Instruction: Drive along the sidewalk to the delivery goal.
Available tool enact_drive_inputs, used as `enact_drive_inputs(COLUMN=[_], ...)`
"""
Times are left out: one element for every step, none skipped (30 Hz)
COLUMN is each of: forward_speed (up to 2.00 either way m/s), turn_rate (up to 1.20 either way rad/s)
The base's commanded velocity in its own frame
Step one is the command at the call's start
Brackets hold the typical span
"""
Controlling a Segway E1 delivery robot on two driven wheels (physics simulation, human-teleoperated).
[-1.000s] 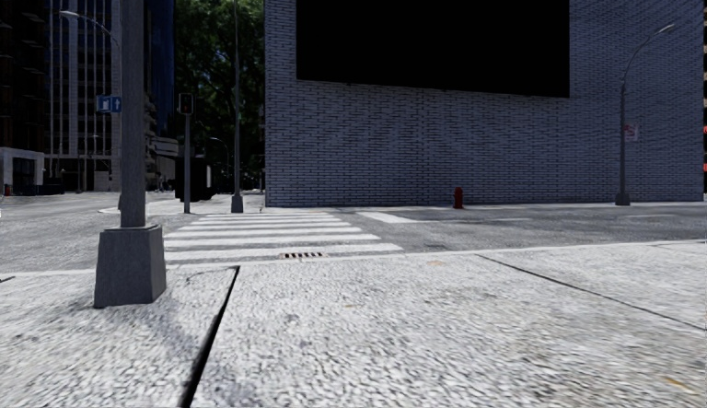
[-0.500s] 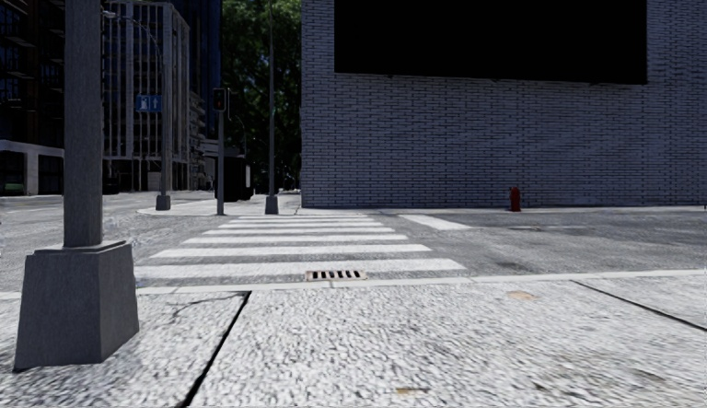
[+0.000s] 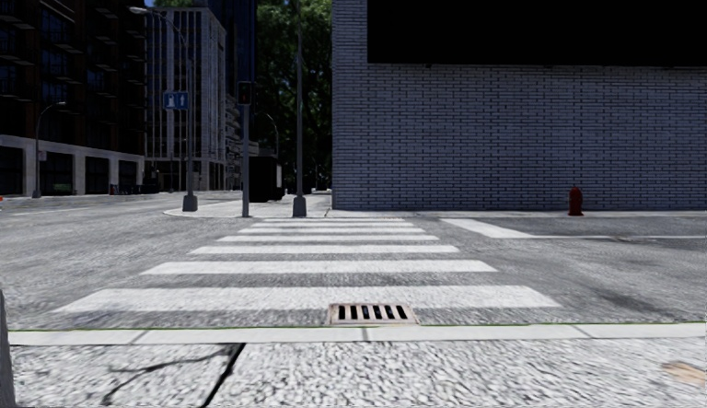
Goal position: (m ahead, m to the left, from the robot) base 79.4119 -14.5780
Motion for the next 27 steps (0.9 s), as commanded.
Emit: enact_drive_inputs(forward_speed=[1.93, 1.93, 1.93, 1.93, 1.93, 1.93, 1.93, 1.93, 1.93, 1.93, 1.93, 1.93, 1.93, 1.93, 1.93, 1.93, 1.93, 1.93, 1.93, 1.93, 1.93, 1.93, 1.93, 1.91, 1.91, 1.83, 1.69], turn_rate=[0.22, 0.04, 0.04, 0.0, 0.0, 0.0, 0.0, 0.0, 0.0, 0.0, 0.0, 0.0, 0.0, 0.0, 0.0, 0.0, 0.0, 0.0, 0.0, 0.0, 0.0, 0.0, 0.0, 0.0, 0.0, 0.0, 0.0])
